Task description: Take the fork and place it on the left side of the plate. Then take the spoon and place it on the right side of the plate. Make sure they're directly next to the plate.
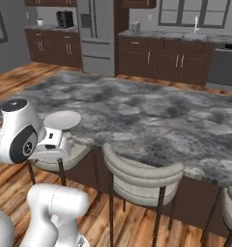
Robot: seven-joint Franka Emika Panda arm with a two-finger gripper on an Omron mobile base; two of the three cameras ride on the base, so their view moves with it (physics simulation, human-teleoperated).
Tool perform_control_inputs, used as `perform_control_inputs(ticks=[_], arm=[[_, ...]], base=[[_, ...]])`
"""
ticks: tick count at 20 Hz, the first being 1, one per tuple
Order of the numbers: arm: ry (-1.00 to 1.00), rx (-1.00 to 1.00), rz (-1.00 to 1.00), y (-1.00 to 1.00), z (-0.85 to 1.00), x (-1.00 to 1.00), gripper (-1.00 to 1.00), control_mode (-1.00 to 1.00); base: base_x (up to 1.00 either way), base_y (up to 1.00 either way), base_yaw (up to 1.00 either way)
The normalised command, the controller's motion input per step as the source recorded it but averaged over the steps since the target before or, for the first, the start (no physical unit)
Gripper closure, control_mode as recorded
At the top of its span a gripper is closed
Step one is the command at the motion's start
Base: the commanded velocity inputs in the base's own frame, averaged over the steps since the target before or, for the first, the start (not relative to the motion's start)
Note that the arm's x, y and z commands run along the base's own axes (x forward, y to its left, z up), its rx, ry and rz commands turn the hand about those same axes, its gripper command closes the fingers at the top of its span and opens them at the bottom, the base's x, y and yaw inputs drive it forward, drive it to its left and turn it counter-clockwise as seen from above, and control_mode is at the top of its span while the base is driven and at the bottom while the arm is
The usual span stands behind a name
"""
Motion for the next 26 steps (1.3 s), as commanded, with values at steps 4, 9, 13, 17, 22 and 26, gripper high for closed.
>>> perform_control_inputs(ticks=[4,9,13,17,22,26], arm=[[0.00,0.00,0.00,0.00,0.00,0.00,-1.00,1.00],[0.00,0.00,0.00,0.00,0.00,0.00,-1.00,1.00],[0.00,0.00,0.00,0.00,0.00,0.00,-1.00,1.00],[0.00,0.00,0.00,0.00,0.00,0.00,-1.00,1.00],[0.00,0.00,0.00,0.00,0.00,0.00,-1.00,1.00],[0.00,0.00,0.00,0.00,0.00,0.00,-1.00,1.00]], base=[[-0.15,-1.00,-0.18],[-0.19,-1.00,-0.21],[-0.12,-1.00,-0.23],[-0.07,-1.00,-0.24],[0.00,-1.00,-0.22],[0.00,-1.00,-0.19]])
